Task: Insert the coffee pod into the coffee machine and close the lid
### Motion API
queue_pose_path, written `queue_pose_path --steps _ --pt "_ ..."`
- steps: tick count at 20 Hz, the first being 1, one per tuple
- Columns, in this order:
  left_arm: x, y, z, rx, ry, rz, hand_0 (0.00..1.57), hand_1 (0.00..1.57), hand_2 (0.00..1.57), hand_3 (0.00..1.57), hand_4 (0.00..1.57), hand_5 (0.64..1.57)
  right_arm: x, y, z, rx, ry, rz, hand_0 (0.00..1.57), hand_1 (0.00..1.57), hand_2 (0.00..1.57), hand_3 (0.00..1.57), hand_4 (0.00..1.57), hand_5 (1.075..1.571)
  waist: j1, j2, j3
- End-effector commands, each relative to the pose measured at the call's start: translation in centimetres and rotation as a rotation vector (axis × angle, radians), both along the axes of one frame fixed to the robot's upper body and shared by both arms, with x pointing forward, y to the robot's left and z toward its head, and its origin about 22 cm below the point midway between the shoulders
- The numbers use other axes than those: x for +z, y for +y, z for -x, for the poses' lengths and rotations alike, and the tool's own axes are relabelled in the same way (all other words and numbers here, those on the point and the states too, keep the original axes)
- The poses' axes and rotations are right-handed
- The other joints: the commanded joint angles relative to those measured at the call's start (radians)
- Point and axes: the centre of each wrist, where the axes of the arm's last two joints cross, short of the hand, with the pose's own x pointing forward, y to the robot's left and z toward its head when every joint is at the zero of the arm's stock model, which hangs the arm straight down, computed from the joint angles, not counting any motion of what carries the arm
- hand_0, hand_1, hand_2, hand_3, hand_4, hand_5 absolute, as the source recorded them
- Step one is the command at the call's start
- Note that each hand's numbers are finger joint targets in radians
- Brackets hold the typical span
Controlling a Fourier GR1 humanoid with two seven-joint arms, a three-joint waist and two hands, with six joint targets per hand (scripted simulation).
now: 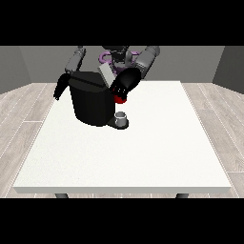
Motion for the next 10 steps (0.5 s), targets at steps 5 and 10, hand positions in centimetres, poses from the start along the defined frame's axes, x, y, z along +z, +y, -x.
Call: queue_pose_path --steps 5,10 --pt "1.4 2.5 0.5 0.050 -0.065 -0.070 0.51 0.51 0.78 0.60 0.00 1.571 1.1 -0.5 -0.3 0.012 -0.015 0.034 0.00 0.00 0.00 0.00 0.15 1.571 -0.017 0.021 -0.0008" --pt "0.3 2.1 0.0 0.088 0.003 -0.042 0.00 0.00 0.59 0.46 0.00 1.571 0.2 0.5 0.3 0.019 0.046 0.028 0.00 0.00 0.00 0.00 0.17 1.571 -0.028 -0.029 -0.0007"
